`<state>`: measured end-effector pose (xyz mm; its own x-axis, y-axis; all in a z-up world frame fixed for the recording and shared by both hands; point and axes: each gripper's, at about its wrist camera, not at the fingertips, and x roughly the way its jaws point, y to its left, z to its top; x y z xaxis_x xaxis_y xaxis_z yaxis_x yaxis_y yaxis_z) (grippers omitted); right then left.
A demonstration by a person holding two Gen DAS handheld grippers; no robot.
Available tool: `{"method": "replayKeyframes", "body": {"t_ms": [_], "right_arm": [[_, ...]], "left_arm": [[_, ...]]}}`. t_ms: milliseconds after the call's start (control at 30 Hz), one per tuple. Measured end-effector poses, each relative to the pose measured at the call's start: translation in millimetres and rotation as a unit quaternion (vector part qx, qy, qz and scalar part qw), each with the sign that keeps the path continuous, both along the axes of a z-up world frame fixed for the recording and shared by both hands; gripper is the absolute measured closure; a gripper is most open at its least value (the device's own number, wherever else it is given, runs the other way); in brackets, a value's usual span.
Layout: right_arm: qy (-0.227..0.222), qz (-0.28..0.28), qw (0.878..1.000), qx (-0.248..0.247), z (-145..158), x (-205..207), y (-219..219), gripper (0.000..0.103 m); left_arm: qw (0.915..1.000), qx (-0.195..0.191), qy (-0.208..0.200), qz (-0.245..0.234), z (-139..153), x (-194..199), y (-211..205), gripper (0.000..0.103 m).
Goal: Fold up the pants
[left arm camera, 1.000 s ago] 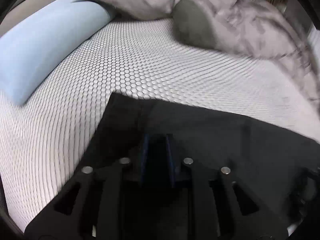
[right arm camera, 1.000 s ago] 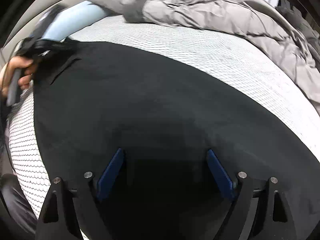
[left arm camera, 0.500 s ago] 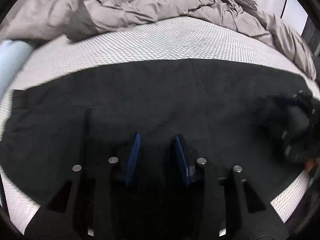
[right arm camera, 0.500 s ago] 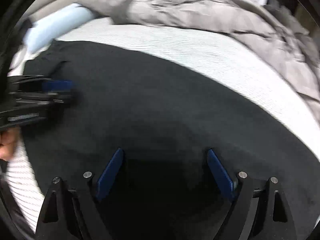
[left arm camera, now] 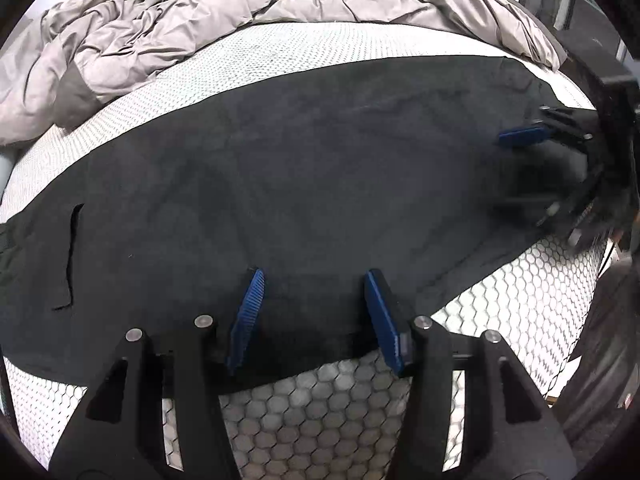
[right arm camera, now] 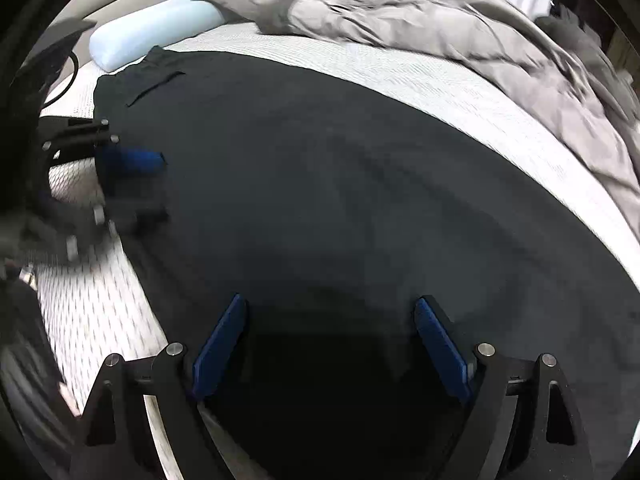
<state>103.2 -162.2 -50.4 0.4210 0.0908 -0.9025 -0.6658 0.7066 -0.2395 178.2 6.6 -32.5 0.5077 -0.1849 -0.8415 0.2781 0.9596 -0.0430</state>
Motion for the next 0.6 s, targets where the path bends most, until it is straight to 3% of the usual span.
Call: {"method": "replayKeyframes", "body": {"t_ms": [133, 200, 267, 300, 333, 400, 533, 600], "right_arm": [[-0.027, -0.054, 0.998, -0.007, 25, 3, -81, 0.014], [-0.075, -0.135, 0.987, -0.042, 38, 12, -137, 0.014], [-0.086, -0.196, 0.977, -0.020, 51, 16, -192, 0.015], [-0.085, -0.226, 0.970, 0.015, 59, 15, -227, 0.015], [-0.084, -0.238, 0.967, 0.029, 62, 14, -241, 0.022], [-0.122, -0.280, 0.952, 0.004, 70, 7, -272, 0.022], [-0.155, -0.315, 0.936, 0.029, 85, 2, -280, 0.022], [-0.176, -0.298, 0.937, 0.035, 92, 0, -263, 0.022]], "left_arm": [[0.9999, 0.012, 0.004, 0.001, -1, 4, 2, 0.050], [0.9999, 0.015, 0.002, 0.003, -4, -12, 4, 0.048], [0.9999, 0.015, 0.001, 0.003, -5, -20, 7, 0.047], [0.9999, 0.014, 0.001, 0.003, -6, -20, 8, 0.046], [0.9999, 0.014, 0.003, 0.005, -6, -20, 8, 0.046], [0.9997, 0.004, 0.009, 0.020, 0, -19, 10, 0.046], [0.9957, -0.086, -0.025, 0.026, 33, -18, -1, 0.046], [0.9946, -0.095, -0.042, 0.002, 42, -13, -28, 0.046]]}}
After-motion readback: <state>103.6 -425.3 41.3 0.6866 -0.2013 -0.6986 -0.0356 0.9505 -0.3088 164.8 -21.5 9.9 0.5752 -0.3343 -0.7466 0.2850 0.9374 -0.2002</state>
